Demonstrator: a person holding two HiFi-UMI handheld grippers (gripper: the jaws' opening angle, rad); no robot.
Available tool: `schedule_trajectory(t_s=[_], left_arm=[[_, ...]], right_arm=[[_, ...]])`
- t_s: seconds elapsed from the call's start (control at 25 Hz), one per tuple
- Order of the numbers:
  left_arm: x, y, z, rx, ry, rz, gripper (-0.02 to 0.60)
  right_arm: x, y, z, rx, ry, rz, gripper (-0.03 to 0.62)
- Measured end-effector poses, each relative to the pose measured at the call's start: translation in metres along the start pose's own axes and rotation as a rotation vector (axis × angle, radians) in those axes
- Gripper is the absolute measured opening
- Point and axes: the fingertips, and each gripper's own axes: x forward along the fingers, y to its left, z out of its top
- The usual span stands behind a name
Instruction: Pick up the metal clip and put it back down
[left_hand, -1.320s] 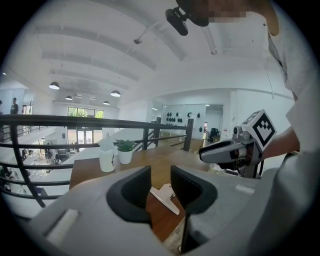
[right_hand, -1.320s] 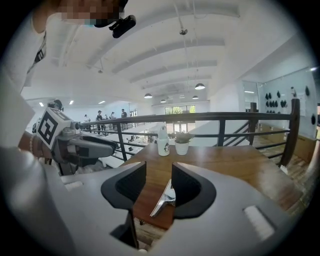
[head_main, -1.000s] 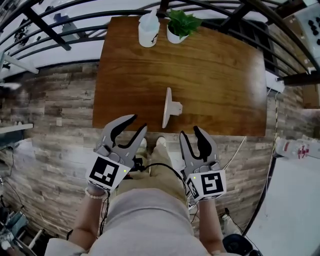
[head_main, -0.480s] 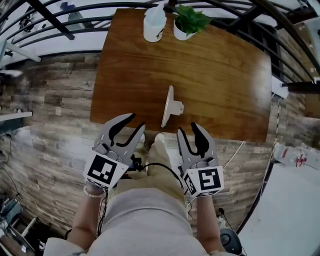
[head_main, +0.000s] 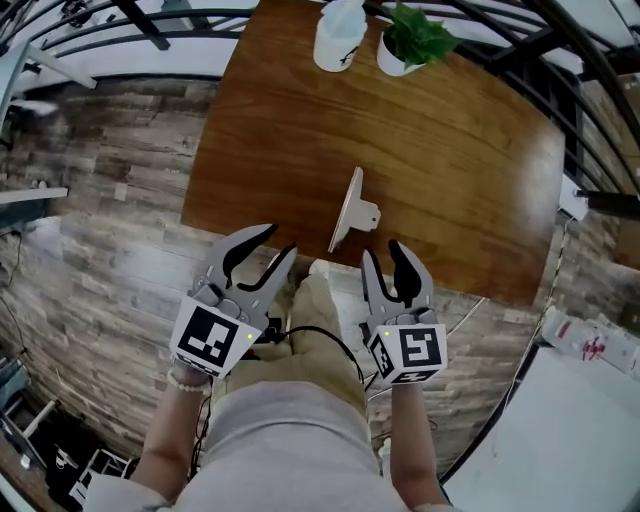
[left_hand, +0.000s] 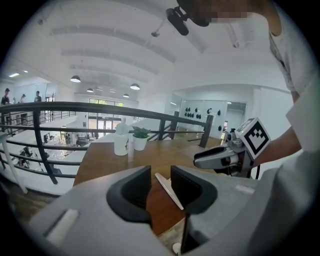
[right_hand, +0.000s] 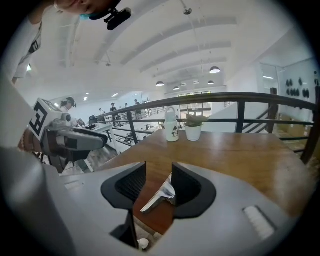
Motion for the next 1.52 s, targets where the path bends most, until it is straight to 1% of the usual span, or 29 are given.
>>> schedule_trajectory(t_s=[0.24, 0.48, 0.72, 1.04, 1.28, 1.44, 1.52], left_arm=[[0.006, -0.001, -0.005, -0.032, -0.002, 0.029, 0.117], [0.012, 0.0, -0.01, -0.037, 0.006, 0.048, 0.116], [0.017, 0.002, -0.019, -0.059, 0.022, 0.078, 0.116], [0.02, 0.002, -0.025, -0.079, 0.028, 0.106, 0.116], [0.022, 0.003, -0.03, -0.091, 0.034, 0.122, 0.117], [0.024, 0.004, -0.032, -0.101, 0.037, 0.129, 0.116], [0.024, 0.004, -0.033, -0.103, 0.038, 0.13, 0.117]], right_arm=[[0.014, -0.014, -0.016, 0.022, 0.033, 0.001, 0.17], [0.031, -0.023, -0.036, 0.057, 0.081, 0.024, 0.207], [0.051, -0.028, -0.055, 0.083, 0.132, 0.056, 0.221], [0.07, -0.031, -0.08, 0.139, 0.196, 0.067, 0.239], [0.082, -0.029, -0.093, 0.207, 0.219, 0.086, 0.236], [0.089, -0.025, -0.096, 0.221, 0.23, 0.107, 0.233], [0.091, -0.024, -0.096, 0.236, 0.233, 0.11, 0.217]])
